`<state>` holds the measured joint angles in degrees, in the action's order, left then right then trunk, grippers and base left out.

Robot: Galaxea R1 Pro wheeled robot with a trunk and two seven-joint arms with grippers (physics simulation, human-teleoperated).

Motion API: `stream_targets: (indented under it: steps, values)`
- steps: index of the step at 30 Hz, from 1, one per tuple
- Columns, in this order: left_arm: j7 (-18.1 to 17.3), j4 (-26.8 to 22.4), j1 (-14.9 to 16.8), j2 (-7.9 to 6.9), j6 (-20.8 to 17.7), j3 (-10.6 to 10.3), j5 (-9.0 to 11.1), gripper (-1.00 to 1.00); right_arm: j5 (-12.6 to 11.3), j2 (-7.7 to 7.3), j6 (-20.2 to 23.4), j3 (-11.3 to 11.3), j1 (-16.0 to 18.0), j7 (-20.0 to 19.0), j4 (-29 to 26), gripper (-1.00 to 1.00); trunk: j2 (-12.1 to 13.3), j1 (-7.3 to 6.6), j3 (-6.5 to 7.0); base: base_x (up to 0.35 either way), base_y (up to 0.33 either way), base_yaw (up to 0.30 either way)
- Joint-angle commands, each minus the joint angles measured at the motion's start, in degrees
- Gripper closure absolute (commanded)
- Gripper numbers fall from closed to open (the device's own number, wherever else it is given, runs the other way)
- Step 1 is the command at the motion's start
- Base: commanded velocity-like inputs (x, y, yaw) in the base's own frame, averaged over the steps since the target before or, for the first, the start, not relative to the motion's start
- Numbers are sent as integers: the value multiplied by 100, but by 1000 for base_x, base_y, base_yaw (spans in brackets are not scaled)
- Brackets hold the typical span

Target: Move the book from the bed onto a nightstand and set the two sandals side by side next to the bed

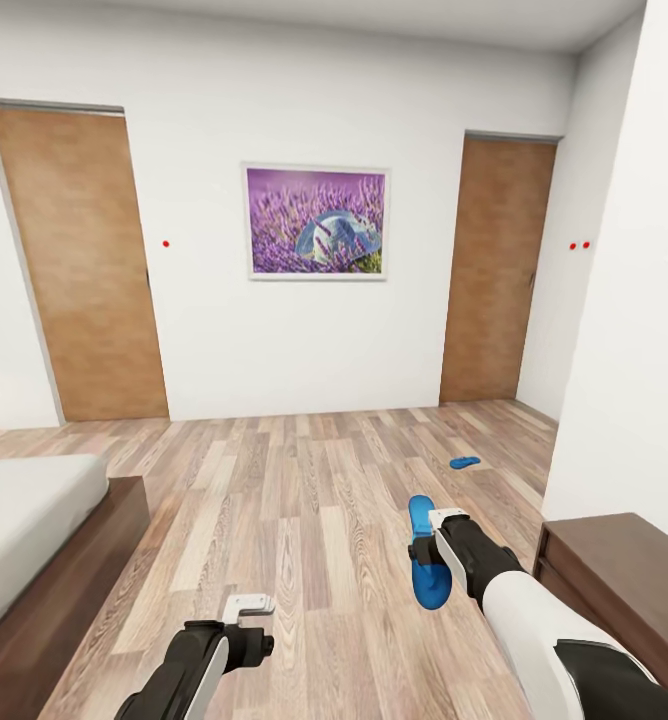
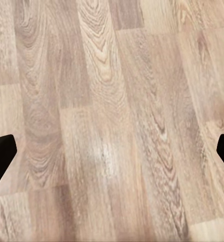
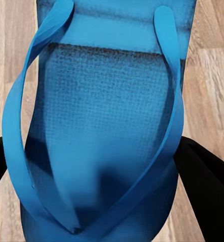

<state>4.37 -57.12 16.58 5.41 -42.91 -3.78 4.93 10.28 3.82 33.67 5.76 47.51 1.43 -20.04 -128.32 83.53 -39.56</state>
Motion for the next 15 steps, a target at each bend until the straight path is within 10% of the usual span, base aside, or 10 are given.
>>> stream_targets:
  steps: [1, 15]
  values:
    - [46, -6, 3, -1, -24, -9, 52, -100, 44, 7, 25, 48, 3, -2, -9, 100, 38, -24, 2, 0, 0, 0]
    - [46, 1, 3, 3, -24, -9, 52, -100, 44, 6, 25, 48, 4, 4, -11, 100, 600, -331, 122, 0, 0, 0]
